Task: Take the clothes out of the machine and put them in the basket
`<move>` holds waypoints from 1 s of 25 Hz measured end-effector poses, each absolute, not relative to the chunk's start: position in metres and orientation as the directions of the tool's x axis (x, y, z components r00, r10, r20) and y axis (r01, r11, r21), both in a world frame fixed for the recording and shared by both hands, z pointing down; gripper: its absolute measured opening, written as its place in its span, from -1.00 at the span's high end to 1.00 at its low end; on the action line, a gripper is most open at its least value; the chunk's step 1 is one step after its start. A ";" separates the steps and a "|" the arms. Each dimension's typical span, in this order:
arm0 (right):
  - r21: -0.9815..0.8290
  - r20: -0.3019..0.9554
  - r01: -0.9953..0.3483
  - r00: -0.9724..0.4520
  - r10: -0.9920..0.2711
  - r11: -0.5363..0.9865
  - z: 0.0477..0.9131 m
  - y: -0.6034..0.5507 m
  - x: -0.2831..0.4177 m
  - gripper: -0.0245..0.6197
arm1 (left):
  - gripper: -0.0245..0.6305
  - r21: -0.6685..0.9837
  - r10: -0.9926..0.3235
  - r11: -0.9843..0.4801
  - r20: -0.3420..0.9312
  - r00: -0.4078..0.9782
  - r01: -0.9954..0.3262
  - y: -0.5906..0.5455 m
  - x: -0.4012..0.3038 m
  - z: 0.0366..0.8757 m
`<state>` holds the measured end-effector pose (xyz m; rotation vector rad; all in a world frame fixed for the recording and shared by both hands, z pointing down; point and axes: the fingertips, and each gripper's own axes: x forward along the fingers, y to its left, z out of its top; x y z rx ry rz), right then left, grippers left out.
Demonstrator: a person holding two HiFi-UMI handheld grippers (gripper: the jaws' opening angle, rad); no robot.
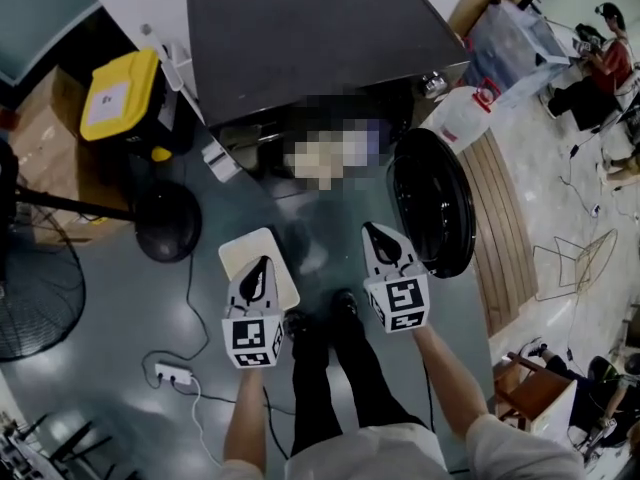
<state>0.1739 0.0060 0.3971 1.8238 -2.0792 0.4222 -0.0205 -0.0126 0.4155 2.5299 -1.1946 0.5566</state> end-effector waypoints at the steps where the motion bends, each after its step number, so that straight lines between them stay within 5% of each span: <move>1: 0.002 0.441 -0.991 -0.118 -0.890 0.132 0.403 0.006 0.172 0.85 | 0.87 0.093 -0.667 -0.621 0.459 0.586 -0.779 -0.012 -0.020 0.420; 25: -0.054 0.457 -0.987 -0.162 -0.874 0.154 0.577 -0.036 0.164 0.83 | 0.87 0.104 -0.673 -0.617 0.445 0.591 -0.780 -0.047 -0.021 0.563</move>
